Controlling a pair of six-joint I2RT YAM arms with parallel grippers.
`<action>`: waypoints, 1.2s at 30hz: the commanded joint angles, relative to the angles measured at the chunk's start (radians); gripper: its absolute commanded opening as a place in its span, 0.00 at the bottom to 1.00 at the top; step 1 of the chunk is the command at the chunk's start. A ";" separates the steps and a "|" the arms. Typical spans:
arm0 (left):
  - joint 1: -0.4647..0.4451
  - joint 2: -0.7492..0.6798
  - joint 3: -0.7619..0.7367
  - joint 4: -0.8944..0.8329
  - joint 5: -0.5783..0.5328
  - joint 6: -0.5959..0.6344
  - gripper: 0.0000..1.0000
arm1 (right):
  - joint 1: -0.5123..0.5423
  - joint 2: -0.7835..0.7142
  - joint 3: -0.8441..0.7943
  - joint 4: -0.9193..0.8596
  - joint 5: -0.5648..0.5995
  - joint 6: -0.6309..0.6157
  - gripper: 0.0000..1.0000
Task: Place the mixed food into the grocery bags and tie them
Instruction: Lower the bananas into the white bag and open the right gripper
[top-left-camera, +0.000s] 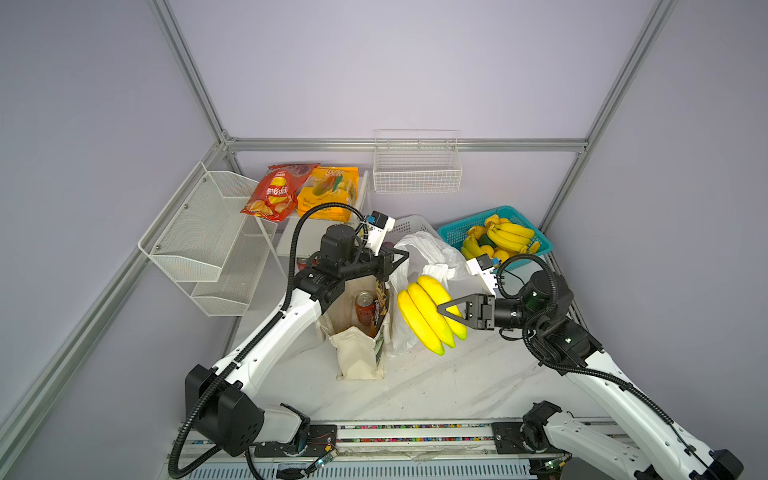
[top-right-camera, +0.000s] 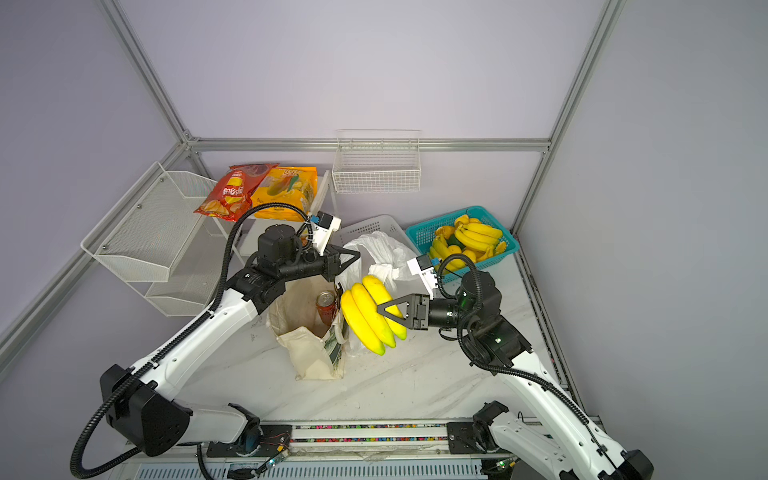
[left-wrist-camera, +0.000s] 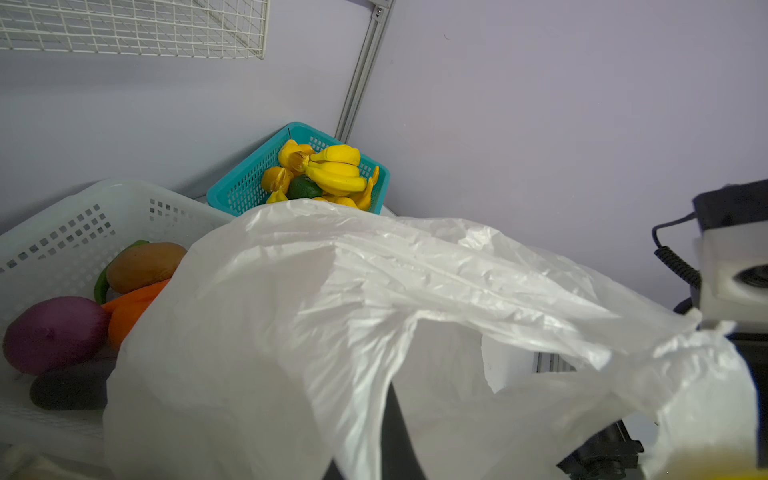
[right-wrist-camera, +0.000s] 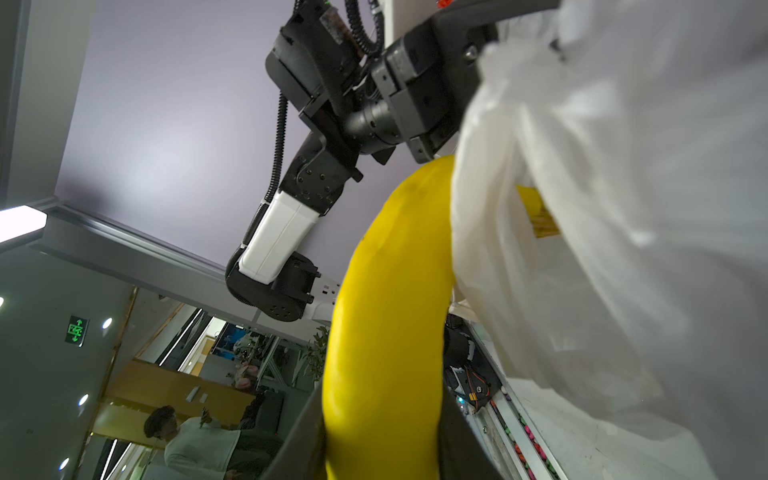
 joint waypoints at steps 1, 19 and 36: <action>-0.006 -0.044 -0.047 0.076 0.022 0.049 0.00 | -0.077 -0.037 -0.030 0.023 -0.020 0.081 0.15; -0.068 -0.091 -0.136 0.151 0.129 0.227 0.00 | -0.141 -0.016 -0.144 0.282 0.234 0.420 0.16; -0.096 -0.088 -0.145 0.179 0.166 0.213 0.00 | -0.052 0.099 -0.064 0.128 0.609 0.278 0.22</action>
